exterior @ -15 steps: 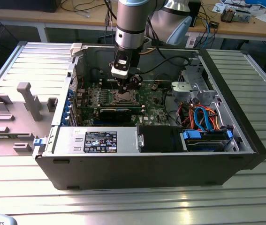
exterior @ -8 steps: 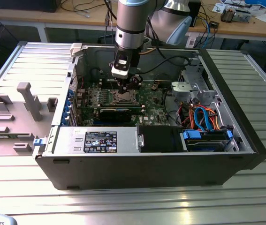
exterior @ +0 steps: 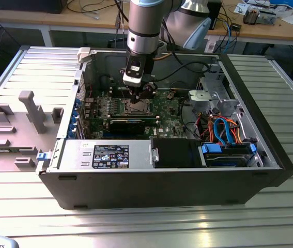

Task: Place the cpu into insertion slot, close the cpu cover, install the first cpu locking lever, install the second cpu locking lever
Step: 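Install the first cpu locking lever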

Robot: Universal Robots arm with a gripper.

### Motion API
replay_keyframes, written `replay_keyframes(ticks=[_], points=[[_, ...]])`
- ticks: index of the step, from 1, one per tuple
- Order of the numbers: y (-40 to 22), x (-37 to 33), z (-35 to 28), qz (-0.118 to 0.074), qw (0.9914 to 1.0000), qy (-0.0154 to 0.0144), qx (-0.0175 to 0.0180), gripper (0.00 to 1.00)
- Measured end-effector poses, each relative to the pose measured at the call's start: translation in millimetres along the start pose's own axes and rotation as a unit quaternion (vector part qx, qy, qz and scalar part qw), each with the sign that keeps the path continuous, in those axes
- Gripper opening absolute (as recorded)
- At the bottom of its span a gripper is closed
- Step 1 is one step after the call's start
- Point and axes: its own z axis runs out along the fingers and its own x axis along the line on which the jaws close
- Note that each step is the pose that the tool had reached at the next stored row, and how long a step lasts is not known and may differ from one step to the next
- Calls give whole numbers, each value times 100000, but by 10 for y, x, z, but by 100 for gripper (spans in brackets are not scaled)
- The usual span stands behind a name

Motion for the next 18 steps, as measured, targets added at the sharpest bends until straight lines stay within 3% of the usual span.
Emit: replay_keyframes(ticks=[7, 18], points=[[0, 0, 0, -402, 99999, -27, 7, 11], [0, 0, 1, -2772, 99961, -159, 41, 11]])
